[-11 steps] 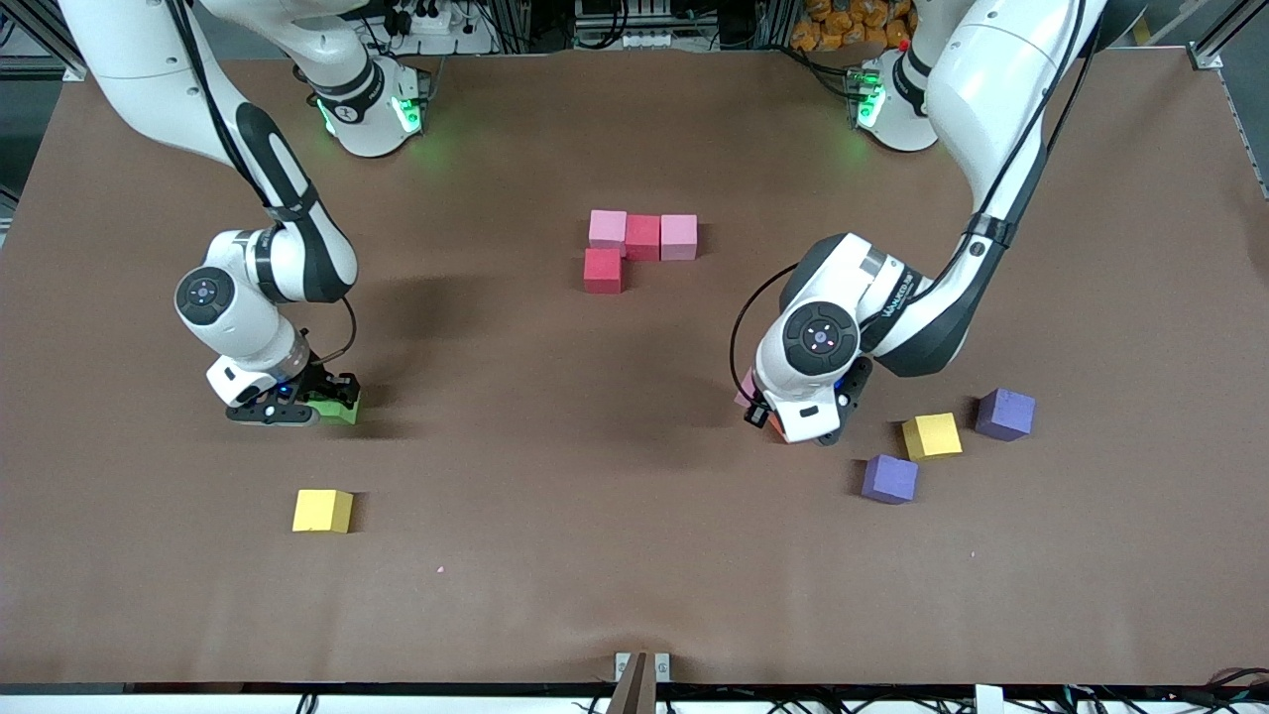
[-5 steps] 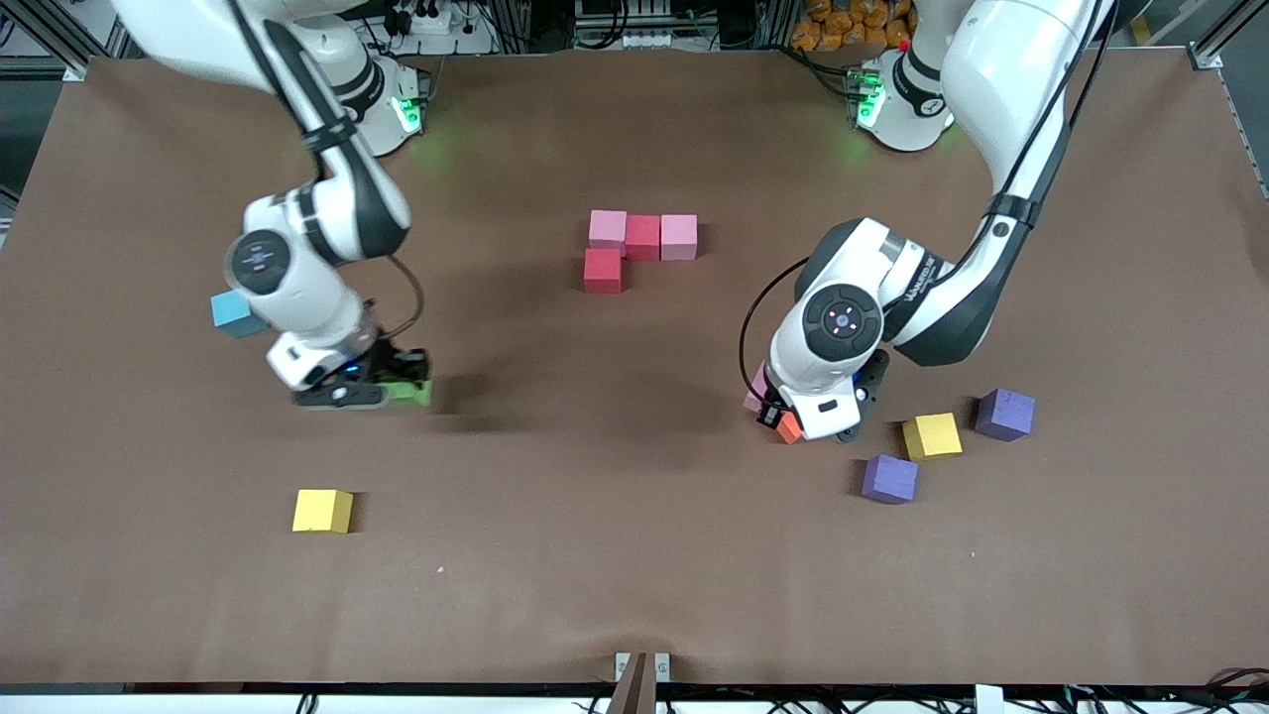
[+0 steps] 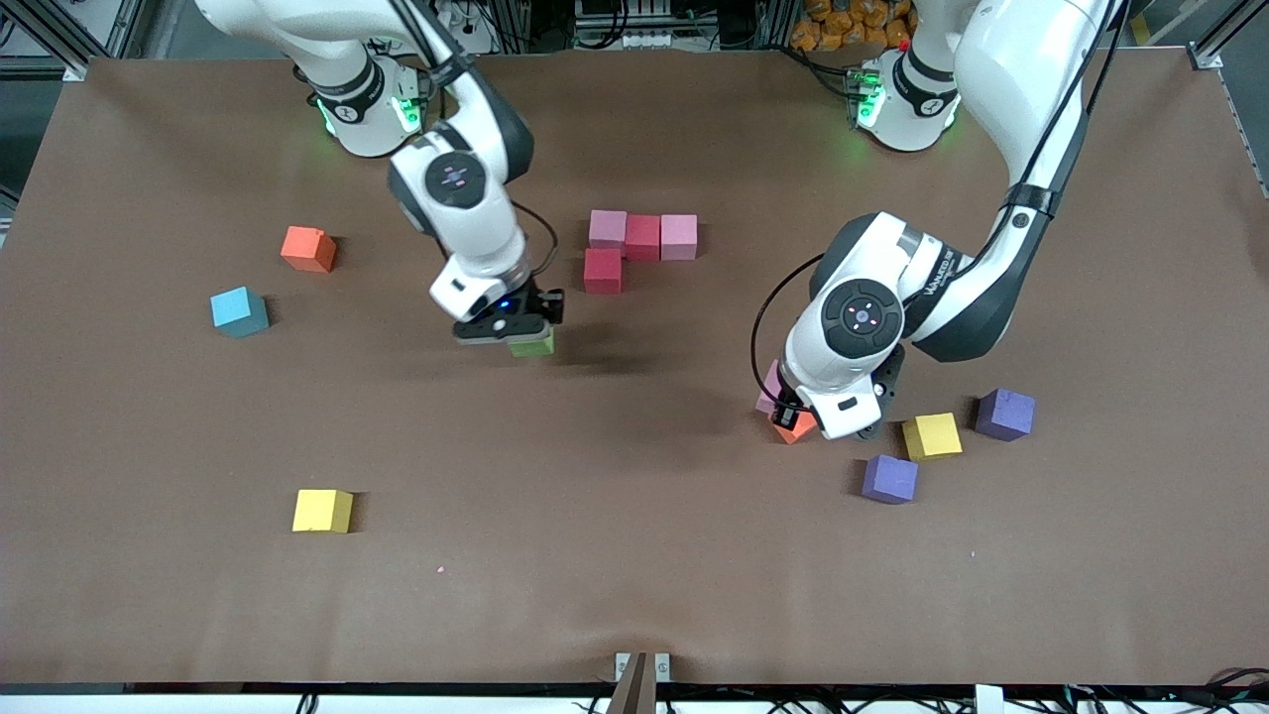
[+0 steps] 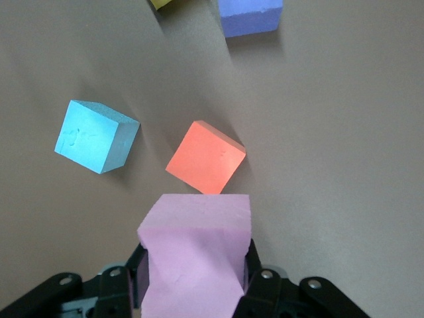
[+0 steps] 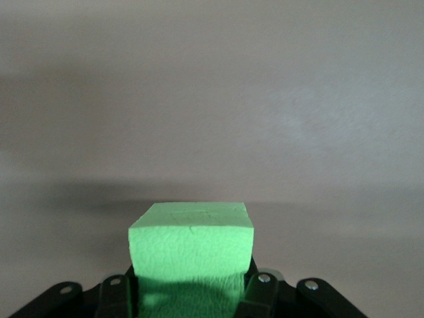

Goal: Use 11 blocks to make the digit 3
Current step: 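Carry the green cube with the right gripper toward the red cube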

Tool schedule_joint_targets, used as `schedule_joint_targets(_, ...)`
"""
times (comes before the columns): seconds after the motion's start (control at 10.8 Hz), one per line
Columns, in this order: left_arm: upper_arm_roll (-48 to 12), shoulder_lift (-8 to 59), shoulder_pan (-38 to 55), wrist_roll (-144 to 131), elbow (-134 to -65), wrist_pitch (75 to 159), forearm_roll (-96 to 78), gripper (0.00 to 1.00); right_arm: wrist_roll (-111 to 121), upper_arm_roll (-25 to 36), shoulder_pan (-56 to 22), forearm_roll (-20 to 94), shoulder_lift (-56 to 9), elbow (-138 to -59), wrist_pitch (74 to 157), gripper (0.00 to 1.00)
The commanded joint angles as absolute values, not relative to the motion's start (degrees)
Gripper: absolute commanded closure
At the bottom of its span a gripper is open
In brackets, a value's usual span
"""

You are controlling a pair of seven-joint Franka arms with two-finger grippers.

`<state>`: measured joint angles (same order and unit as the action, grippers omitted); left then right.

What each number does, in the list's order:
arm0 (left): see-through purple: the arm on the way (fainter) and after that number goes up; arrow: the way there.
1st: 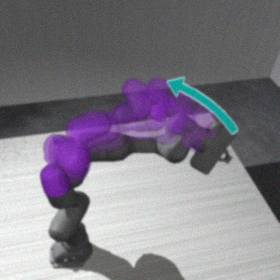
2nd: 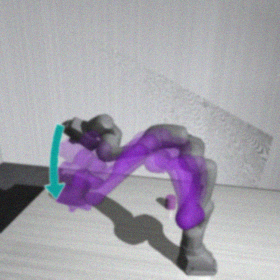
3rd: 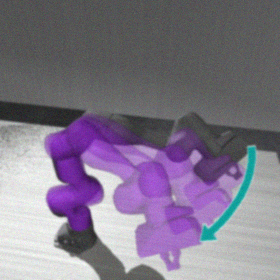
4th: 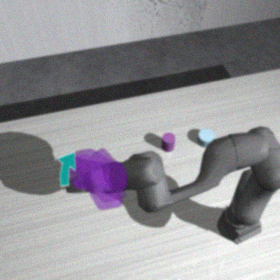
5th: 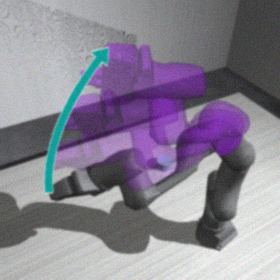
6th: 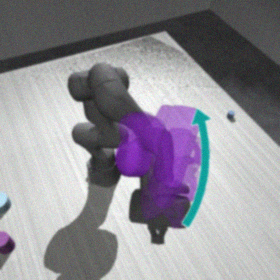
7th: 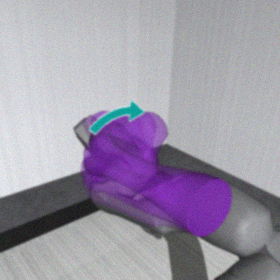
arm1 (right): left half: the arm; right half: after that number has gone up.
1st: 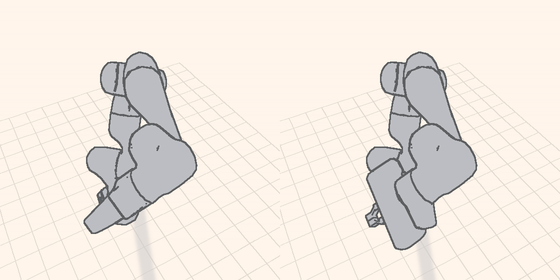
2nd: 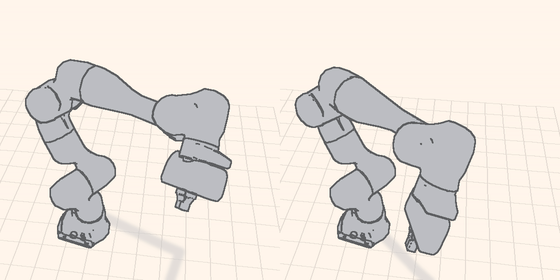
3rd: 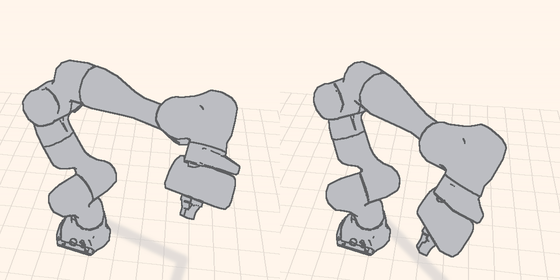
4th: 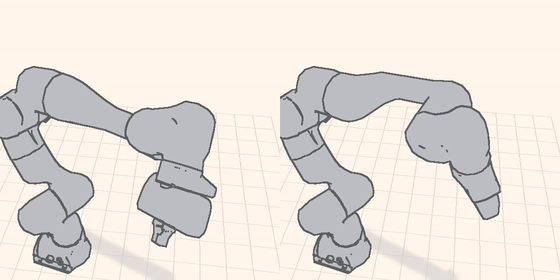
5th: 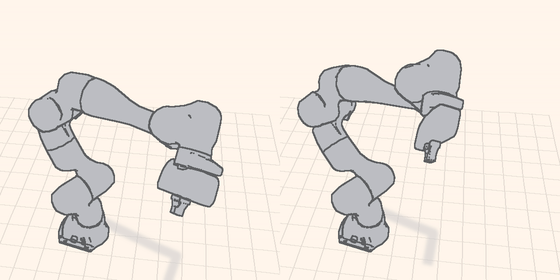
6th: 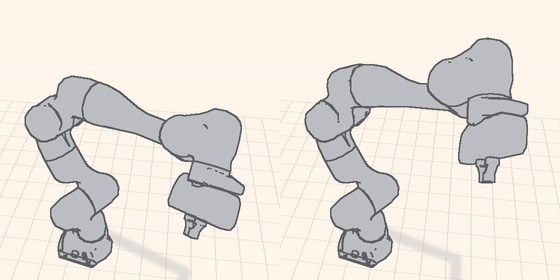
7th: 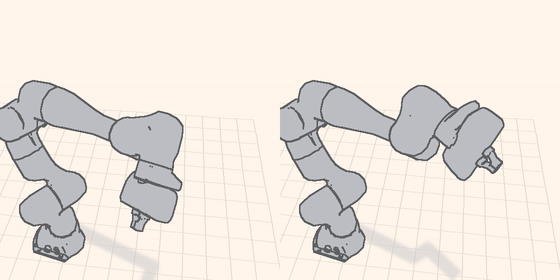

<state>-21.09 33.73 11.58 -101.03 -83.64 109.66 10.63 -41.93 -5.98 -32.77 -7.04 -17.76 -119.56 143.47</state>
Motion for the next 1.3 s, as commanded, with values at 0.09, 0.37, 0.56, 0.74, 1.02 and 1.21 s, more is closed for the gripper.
schedule_joint_targets(0.09, -21.36, 29.54, 11.16, -104.40, -85.87, 106.62, 9.32, 0.62, -53.32, -5.10, -39.00, -11.34, -27.92, -109.62, 142.03, 0.75)
schedule_joint_targets(0.37, -21.45, 28.13, 10.90, -106.61, -87.88, 106.52, 8.09, 0.62, -56.42, -4.75, -41.74, -11.25, -32.07, -105.30, 141.33, 0.75)
schedule_joint_targets(0.56, -21.45, 26.64, 10.29, -106.70, -91.12, 109.14, 7.38, 0.62, -56.34, -4.75, -42.10, -11.16, -32.61, -105.55, 139.85, 0.75)
schedule_joint_targets(0.74, -21.45, 24.97, 9.59, -106.79, -94.29, 112.31, 5.81, 0.62, -57.39, -5.01, -42.45, -10.99, -32.08, -106.17, 136.94, 0.75)
schedule_joint_targets(1.02, -21.53, 24.52, 8.88, -106.87, -98.33, 116.70, 5.36, 0.62, -61.77, -6.23, -42.45, -10.81, -32.08, -108.28, 140.89, 0.75)
schedule_joint_targets(1.21, -21.53, 23.04, 8.88, -108.01, -101.24, 118.74, 5.36, 0.61, -63.89, -6.68, -42.89, -10.63, -32.08, -108.46, 141.76, 0.75)
